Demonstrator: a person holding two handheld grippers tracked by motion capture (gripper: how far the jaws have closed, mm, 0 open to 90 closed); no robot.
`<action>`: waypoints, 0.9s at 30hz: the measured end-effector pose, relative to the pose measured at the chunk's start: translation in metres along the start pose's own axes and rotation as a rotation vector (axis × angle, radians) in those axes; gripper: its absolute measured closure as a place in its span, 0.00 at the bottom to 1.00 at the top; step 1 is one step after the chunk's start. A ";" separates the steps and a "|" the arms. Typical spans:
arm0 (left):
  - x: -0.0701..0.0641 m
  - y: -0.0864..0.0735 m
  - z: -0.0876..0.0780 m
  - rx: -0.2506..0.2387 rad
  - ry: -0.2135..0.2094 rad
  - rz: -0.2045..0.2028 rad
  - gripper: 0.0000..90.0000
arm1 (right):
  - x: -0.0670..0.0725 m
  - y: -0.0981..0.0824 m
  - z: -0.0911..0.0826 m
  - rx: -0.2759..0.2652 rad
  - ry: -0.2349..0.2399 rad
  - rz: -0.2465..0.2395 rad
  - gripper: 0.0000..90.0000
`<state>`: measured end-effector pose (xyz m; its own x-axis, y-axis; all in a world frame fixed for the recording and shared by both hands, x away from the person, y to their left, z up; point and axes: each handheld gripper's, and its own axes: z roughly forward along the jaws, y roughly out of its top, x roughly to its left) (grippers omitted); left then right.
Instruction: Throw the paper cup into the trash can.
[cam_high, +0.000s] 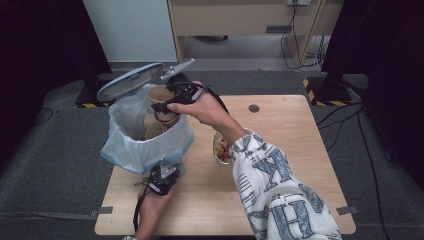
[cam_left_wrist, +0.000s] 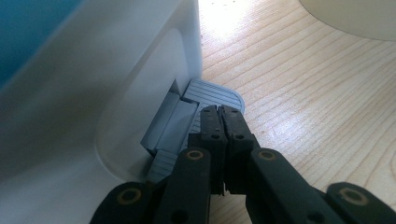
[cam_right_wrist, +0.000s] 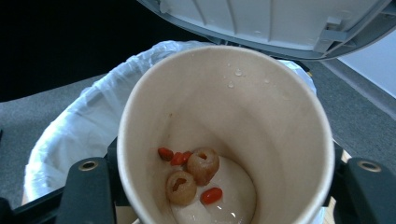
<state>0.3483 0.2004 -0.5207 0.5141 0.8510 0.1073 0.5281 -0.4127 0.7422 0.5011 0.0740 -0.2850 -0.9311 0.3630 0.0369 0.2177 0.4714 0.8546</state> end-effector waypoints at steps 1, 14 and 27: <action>0.000 0.000 0.000 0.000 0.000 -0.001 0.98 | 0.000 0.000 0.001 0.000 -0.005 -0.002 0.37; 0.000 0.000 0.000 -0.001 -0.001 -0.001 0.98 | 0.004 -0.003 0.008 -0.020 -0.025 -0.034 0.19; 0.000 0.000 0.000 -0.001 -0.002 -0.002 0.98 | -0.005 -0.010 -0.006 -0.030 -0.036 0.018 0.13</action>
<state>0.3485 0.2006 -0.5207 0.5147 0.8510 0.1045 0.5285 -0.4110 0.7428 0.5020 0.0626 -0.2905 -0.9159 0.3999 0.0349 0.2253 0.4401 0.8692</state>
